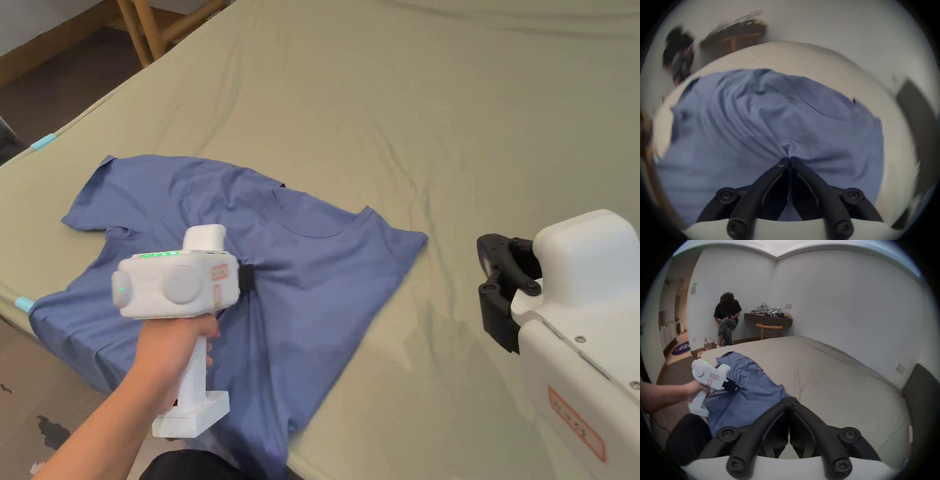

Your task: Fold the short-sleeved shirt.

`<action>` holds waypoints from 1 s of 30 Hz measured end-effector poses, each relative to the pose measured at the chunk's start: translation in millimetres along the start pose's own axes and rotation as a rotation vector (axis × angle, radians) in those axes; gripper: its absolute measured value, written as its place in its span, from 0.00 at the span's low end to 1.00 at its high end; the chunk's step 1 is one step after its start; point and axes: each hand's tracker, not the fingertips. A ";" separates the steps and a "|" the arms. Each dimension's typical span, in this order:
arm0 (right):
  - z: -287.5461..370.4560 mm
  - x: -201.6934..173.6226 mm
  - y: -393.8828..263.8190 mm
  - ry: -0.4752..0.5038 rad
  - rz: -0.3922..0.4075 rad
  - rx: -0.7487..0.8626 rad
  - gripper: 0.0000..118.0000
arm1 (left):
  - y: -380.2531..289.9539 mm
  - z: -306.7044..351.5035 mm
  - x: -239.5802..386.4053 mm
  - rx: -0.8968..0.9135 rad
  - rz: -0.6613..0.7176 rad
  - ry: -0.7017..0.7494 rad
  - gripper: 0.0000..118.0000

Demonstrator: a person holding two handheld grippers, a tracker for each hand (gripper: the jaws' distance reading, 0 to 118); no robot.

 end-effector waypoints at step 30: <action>93.7 22.2 12.2 -0.149 -0.047 0.136 0.01 | 11.9 232.6 137.0 0.699 -0.155 -0.444 0.00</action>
